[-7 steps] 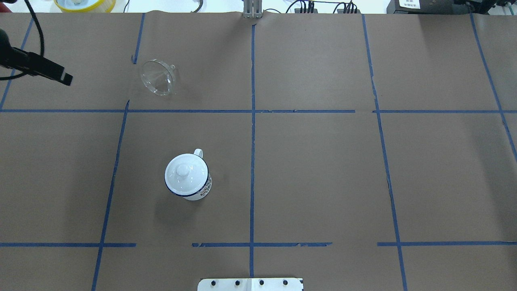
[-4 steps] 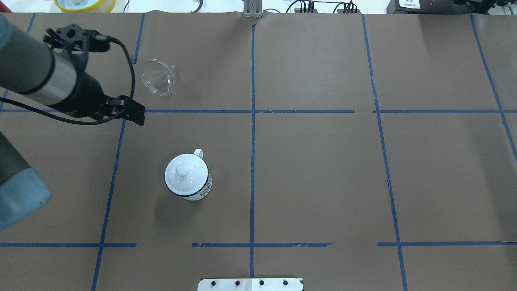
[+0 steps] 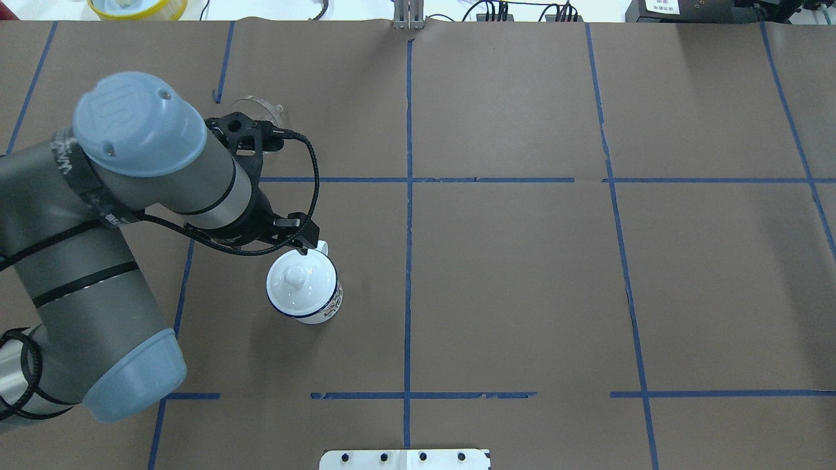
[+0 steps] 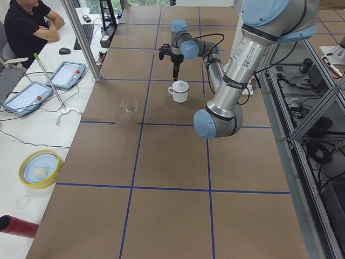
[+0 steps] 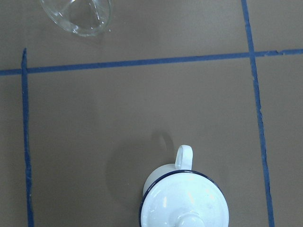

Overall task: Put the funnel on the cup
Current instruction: 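Move the left gripper down over the white lid on the mug, then grasp the lid knob with the left gripper and lift it off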

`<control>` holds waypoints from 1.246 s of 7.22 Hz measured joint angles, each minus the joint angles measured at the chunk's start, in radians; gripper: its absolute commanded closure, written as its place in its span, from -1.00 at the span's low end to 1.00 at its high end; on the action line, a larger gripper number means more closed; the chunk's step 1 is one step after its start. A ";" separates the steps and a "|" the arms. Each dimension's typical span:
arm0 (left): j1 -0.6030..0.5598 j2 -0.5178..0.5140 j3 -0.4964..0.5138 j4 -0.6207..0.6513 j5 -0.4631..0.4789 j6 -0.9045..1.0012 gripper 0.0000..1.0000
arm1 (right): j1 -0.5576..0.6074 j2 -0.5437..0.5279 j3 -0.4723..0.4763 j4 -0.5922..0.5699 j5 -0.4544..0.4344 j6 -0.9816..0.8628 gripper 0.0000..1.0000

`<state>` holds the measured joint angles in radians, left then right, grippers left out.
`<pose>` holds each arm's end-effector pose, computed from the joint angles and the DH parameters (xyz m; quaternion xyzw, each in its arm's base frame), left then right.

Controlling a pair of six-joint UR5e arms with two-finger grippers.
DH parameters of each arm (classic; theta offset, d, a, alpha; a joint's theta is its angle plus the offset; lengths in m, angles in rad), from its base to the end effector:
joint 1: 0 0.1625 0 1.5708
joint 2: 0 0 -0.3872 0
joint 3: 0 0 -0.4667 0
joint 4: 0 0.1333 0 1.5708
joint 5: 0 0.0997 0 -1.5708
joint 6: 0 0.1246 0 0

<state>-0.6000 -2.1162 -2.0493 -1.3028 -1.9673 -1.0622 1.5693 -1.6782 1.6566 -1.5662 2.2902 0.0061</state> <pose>0.4429 -0.4062 0.1101 0.0348 0.4040 0.0310 0.9136 0.0504 -0.5233 0.6530 -0.0093 -0.3519 0.0051 0.9360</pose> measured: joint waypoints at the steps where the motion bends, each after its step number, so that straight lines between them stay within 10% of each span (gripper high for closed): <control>1: 0.024 -0.002 0.015 -0.014 0.015 -0.023 -0.77 | 0.000 0.000 0.000 0.000 0.000 0.000 -1.00; 9: 0.069 0.002 0.068 -0.067 0.048 -0.057 -0.18 | 0.000 0.000 0.000 0.000 0.000 0.000 -1.00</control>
<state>-0.5306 -2.1141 -1.9817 -1.3697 -1.9190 -1.1194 1.5693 -1.6782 1.6567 -1.5662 2.2902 0.0061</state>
